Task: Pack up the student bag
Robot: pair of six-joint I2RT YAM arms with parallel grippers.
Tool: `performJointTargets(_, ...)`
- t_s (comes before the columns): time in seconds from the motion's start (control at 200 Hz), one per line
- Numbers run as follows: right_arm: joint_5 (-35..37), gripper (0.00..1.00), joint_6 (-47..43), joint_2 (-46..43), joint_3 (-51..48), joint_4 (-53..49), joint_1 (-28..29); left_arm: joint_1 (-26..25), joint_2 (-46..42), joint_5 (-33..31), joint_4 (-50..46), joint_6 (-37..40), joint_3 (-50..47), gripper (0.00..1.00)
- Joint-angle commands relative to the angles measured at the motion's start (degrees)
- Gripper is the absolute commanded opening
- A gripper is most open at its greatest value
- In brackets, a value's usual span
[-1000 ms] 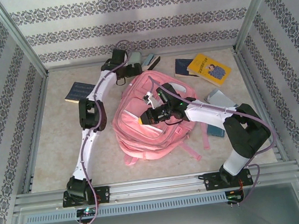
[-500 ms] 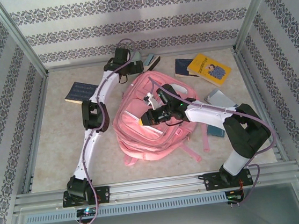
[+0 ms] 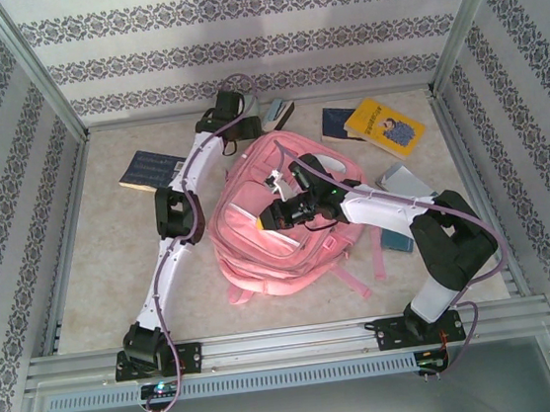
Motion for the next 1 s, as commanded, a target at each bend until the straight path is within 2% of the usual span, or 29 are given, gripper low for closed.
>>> performJointTargets(0.0, -1.6, 0.0, 0.2, -0.4, 0.0, 2.2, -0.4, 1.7, 0.7, 0.7, -7.8, -0.9, -0.6, 0.71)
performJointTargets(0.385, 0.0, 0.0, 0.0, -4.0, -1.8, 1.9, -0.1, 4.3, -9.9, 1.7, -9.7, 0.8, -15.4, 0.69)
performJointTargets(0.67, 0.9, 0.0, 0.2, -7.3, -3.0, 2.7, 0.3, 5.4, -26.8, 4.6, -3.6, 1.0, -42.7, 0.71)
performJointTargets(0.764, 0.8, 0.0, 0.2, -8.1, -3.1, 2.6, 0.5, 5.6, -31.2, 6.4, -2.1, 0.8, -48.4, 0.76)
performJointTargets(0.924, 1.0, 0.0, 0.1, -9.2, -3.2, 2.7, 0.7, 5.6, -30.4, 4.7, -7.3, -0.1, -46.5, 0.99)
performJointTargets(0.994, 1.3, 0.0, 0.2, -9.4, -3.5, 3.1, 0.9, 5.6, -30.2, 4.5, -7.7, -0.8, -45.6, 1.0)
